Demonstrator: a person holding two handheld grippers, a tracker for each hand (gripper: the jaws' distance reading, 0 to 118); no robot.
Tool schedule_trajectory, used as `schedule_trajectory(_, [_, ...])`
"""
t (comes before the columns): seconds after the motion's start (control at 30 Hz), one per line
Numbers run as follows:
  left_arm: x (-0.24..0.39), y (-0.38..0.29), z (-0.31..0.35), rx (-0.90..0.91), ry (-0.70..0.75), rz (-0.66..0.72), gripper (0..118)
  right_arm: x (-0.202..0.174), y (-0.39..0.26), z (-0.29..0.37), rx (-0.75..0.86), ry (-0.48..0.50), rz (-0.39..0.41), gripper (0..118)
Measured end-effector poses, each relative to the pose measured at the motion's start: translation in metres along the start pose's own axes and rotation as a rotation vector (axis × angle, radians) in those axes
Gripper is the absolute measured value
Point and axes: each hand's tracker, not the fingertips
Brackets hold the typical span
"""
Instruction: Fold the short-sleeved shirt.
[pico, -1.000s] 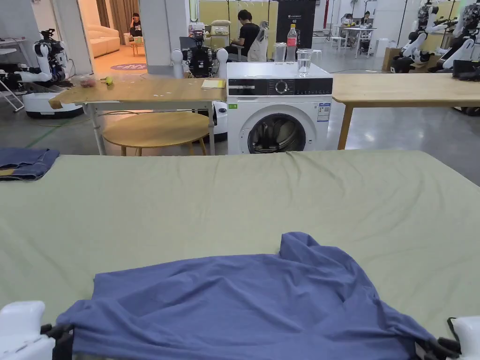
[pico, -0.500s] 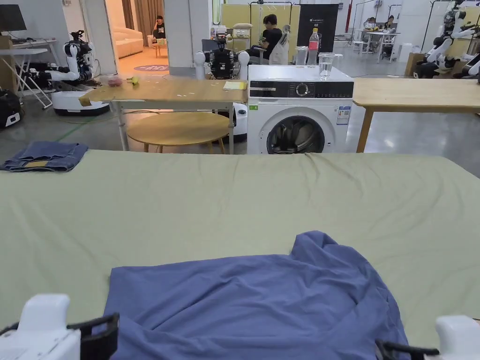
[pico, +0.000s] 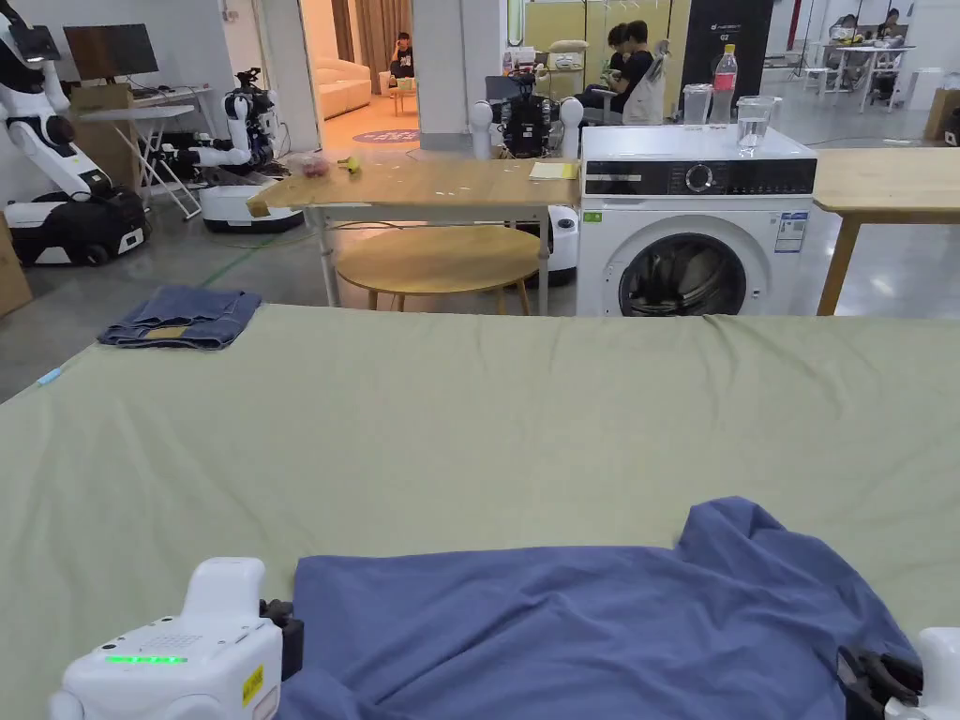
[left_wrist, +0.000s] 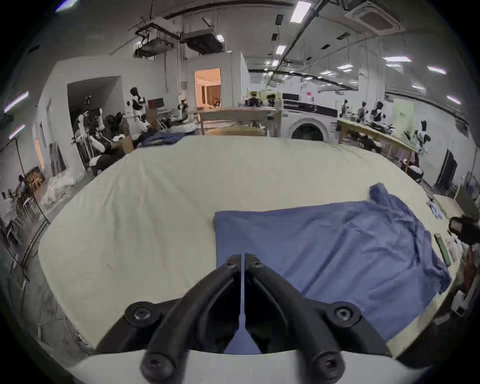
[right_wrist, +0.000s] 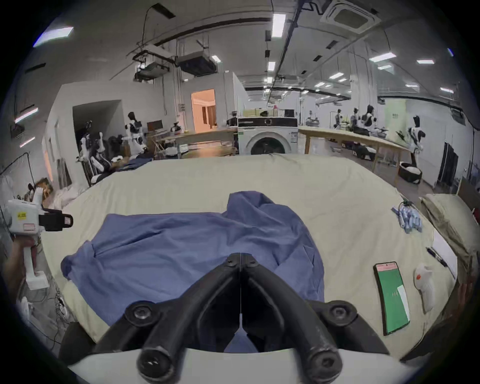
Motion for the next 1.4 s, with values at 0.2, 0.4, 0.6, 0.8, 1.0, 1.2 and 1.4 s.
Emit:
schedule_trajectory(0.2, [-0.016, 0.036, -0.099, -0.085, 0.098, -0.024, 112, 0.007, 0.015, -0.044, -0.025, -0.013, 0.030, 0])
schedule_trajectory(0.4, [-0.013, 0.053, -0.183, -0.199, 0.170, -0.071, 101, 0.024, 0.033, -0.083, -0.048, -0.051, 0.068, 0])
schedule_trajectory(0.6, [0.004, 0.063, -0.182, -0.226, 0.080, -0.149, 0, 0.068, 0.059, -0.138, -0.076, -0.132, 0.060, 48])
schedule_trajectory(0.8, [0.007, 0.074, -0.155, -0.185, 0.065, -0.121, 0, 0.098, 0.068, -0.229, -0.250, -0.146, 0.067, 118])
schedule_trajectory(1.0, [0.005, 0.074, -0.155, -0.191, 0.072, -0.119, 0, 0.102, 0.045, -0.253, -0.373, -0.144, 0.066, 2])
schedule_trajectory(1.2, [0.008, 0.075, -0.122, -0.128, 0.061, -0.117, 0, 0.101, 0.073, -0.193, -0.221, -0.072, -0.001, 2])
schedule_trajectory(1.4, [0.004, 0.079, -0.024, 0.031, 0.008, -0.084, 0, 0.089, 0.093, -0.070, -0.037, -0.005, 0.065, 2])
